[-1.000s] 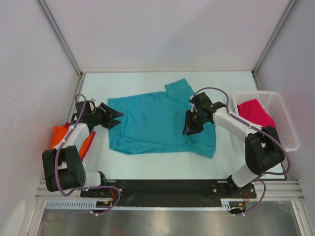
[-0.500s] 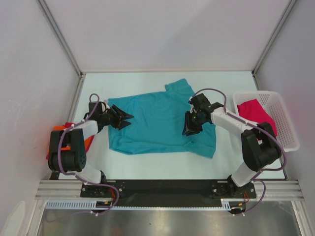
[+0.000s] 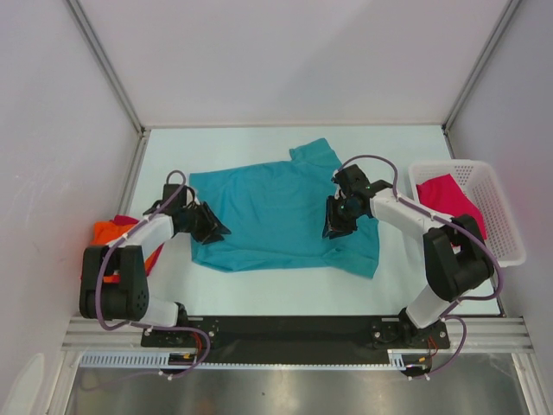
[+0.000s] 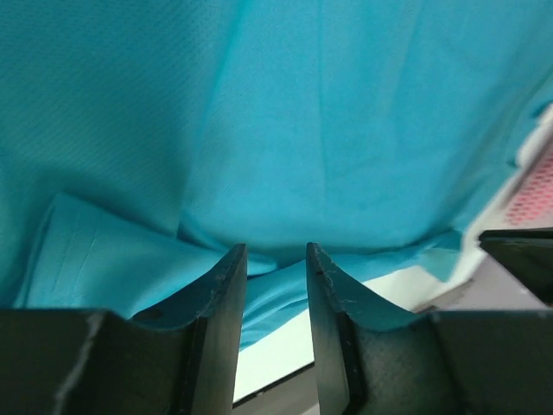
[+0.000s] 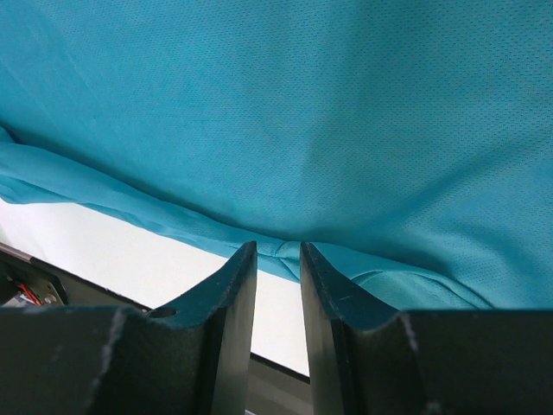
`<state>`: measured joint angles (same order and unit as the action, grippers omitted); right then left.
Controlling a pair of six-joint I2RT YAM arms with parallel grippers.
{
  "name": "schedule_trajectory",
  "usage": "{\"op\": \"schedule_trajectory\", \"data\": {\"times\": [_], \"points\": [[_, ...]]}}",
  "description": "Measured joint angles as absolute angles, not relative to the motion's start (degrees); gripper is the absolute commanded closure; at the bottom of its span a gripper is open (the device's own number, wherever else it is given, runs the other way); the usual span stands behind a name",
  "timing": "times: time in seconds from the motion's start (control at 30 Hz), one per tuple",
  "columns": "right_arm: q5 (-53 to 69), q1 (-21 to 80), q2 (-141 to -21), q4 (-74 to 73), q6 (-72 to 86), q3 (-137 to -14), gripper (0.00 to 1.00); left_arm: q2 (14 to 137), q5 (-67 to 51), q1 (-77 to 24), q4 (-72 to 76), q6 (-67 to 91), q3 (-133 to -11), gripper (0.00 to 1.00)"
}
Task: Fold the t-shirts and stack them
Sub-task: Flatten out the tshirt
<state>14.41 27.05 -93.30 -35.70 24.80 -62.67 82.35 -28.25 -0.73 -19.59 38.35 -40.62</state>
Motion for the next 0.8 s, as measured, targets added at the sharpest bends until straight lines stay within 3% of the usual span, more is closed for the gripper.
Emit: {"op": "schedule_trajectory", "data": {"times": [0.5, 0.57, 0.63, 0.8], "points": [[13.2, 27.0, -92.7, -37.5, 24.4, -62.7, 0.65, 79.6, -15.3, -3.8, -32.7, 29.7, -43.0, 0.64], [12.8, 27.0, -91.8, -38.1, 24.4, -62.7, 0.65, 79.6, -13.8, -4.7, -33.6, 29.3, -43.0, 0.76], [12.6, 27.0, -90.9, -38.5, 24.4, -62.7, 0.65, 79.6, -12.8, -5.3, -34.2, 28.8, -43.0, 1.00], [12.2, 27.0, -89.5, -39.4, 24.3, -62.7, 0.65, 79.6, -12.0, -5.8, -34.9, 27.9, -43.0, 1.00]]}}
